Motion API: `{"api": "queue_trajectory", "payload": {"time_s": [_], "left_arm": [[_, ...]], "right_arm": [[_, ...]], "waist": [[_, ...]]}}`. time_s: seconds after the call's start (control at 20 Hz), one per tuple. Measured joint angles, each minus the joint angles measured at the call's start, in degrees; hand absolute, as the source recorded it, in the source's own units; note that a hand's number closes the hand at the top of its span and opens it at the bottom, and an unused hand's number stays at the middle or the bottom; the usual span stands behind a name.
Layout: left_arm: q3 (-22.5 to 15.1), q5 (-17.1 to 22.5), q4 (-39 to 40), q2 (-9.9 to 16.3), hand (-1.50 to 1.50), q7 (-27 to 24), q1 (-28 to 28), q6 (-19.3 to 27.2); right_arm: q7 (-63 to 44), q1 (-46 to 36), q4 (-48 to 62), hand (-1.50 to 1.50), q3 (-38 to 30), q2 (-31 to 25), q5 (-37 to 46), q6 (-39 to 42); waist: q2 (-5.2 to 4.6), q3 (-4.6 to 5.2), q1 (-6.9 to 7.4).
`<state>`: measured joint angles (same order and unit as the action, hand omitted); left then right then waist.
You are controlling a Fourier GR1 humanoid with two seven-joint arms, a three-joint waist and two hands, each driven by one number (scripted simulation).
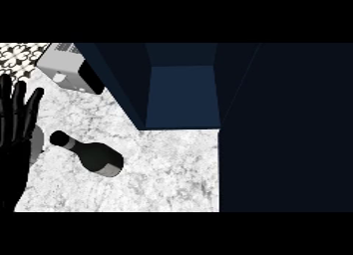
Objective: Pick up the wine, place it into the cabinet and close the cabinet
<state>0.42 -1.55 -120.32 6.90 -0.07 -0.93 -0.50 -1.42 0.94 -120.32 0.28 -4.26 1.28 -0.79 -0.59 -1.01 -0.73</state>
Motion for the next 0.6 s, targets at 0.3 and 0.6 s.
{"api": "queue_trajectory", "payload": {"time_s": [0.3,0.6], "left_arm": [[-5.38,-2.19,-1.27,-3.79,-1.5,2.56,1.61,1.69],[-12.11,9.49,-1.98,-6.15,-1.5,8.84,3.4,8.69]], "right_arm": [[0.66,6.87,-6.46,-1.5,2.23,0.92,-0.79,1.59],[-5.14,11.13,-11.05,-1.5,7.95,-0.86,-4.91,6.91]], "waist": [[0.55,0.77,0.33],[0.71,0.99,0.2]]}}
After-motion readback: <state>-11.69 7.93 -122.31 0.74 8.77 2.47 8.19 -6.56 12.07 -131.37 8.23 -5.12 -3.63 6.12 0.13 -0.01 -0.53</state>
